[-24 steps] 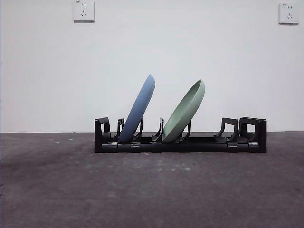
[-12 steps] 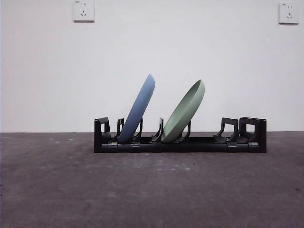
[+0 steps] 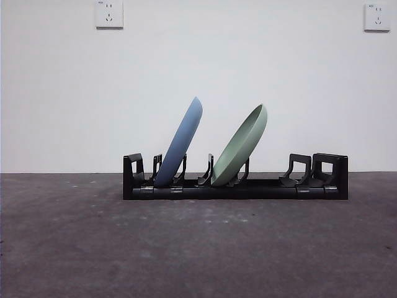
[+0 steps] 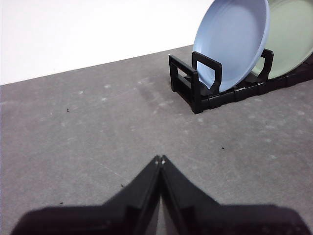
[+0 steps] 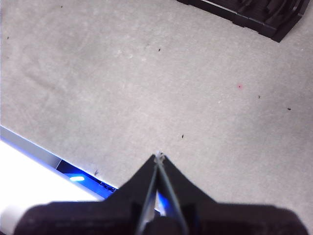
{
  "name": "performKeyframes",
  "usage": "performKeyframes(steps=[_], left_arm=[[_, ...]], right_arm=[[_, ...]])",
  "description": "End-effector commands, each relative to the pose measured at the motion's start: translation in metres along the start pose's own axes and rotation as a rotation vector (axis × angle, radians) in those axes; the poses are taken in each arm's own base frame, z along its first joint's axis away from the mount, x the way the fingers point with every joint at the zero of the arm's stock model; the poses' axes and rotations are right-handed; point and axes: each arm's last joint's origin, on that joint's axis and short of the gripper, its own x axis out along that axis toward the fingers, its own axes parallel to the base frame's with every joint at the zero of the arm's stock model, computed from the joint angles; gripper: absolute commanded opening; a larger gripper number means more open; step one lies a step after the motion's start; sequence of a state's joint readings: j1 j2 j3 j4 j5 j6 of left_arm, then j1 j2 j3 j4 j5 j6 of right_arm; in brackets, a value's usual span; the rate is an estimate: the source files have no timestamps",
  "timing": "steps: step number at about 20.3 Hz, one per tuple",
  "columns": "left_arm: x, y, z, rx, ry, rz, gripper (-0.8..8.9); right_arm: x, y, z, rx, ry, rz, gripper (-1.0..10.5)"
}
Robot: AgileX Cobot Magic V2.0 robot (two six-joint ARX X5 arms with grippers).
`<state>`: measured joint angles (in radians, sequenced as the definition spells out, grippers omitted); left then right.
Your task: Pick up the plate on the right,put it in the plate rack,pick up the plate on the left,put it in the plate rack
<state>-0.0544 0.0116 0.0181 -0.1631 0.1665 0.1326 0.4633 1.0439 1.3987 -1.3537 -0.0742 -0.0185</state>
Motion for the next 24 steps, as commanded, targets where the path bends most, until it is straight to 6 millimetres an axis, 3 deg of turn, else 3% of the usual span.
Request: performKeyframes(steps=[1,8,14,18,21,24], left_arm=[[0.001,0.000,-0.003,-0.013,0.008,0.006,-0.03],[0.002,0.000,-0.004,-0.015,0.016,0.004,-0.03],[0.002,0.000,-0.004,-0.015,0.016,0.004,-0.03],[0.002,0.000,-0.004,-0.015,0.016,0.004,-0.03],[0.002,0.000,-0.004,-0.014,0.015,0.005,-0.03],[0.002,0.000,-0.004,-0.015,0.016,0.004,-0.03]], right_arm=[[0.001,0.000,-0.002,0.005,0.026,-0.003,0.0],[0.001,0.000,-0.002,-0.002,0.026,-0.010,0.0],[-0.010,-0.010,-0.008,-0.018,-0.009,-0.277,0.0],[-0.049,-0.017,-0.034,0.102,-0.222,-0.315,0.0],[-0.079,-0.018,-0.057,0.183,-0.480,-0.422,0.0],[-0.085,-0.014,-0.078,0.191,-0.735,-0.519,0.0]])
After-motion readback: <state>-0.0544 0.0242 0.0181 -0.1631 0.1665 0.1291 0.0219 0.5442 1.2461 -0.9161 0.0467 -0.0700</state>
